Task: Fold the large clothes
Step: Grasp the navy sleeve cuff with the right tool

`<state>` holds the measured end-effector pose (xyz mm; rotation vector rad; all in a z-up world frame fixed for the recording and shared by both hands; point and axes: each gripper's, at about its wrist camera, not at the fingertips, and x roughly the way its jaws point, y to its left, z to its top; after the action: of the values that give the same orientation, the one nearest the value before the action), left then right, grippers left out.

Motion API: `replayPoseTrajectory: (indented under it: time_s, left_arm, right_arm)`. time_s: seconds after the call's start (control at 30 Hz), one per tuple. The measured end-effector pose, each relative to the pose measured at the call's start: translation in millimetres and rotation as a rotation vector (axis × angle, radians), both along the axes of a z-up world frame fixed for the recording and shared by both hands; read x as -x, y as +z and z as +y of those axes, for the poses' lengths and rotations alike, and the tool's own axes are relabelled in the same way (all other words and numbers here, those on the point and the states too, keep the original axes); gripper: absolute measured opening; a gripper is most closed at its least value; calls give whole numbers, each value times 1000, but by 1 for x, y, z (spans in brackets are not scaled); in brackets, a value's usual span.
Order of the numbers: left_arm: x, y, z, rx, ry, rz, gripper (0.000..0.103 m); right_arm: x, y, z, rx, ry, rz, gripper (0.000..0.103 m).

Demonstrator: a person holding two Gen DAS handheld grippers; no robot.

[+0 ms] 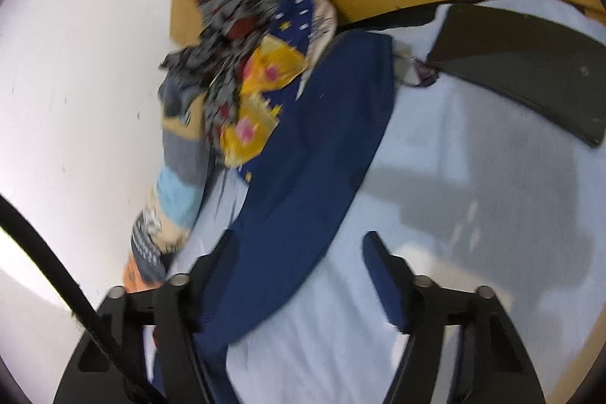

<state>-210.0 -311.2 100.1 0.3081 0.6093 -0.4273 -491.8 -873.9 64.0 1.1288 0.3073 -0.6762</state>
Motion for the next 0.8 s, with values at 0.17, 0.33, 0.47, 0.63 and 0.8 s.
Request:
replayPoseTrajectory:
  time_s: [0.17,0.33,0.47,0.63,0.8]
  left_arm:
    - [-9,-9,-2,5,-2,56,103]
    - [-14,-16,-5,-1,1,75,103]
    - [-16,-24,-8,-33,-4,80,103]
    - [-17,-32,-9,-51,-17,110,103]
    - [-15,-27,-7,-15,-29,120,103]
  right_arm:
    - [-18,-12,-24,18,8,28,53]
    - [-24,-18,-41,37,-61,147,53]
    - [-22,-27,-66,9,-102,116,53]
    - [-34,-39,-83,18,-131,127,50]
    - [-41,-41,-102,38,-141,88,50]
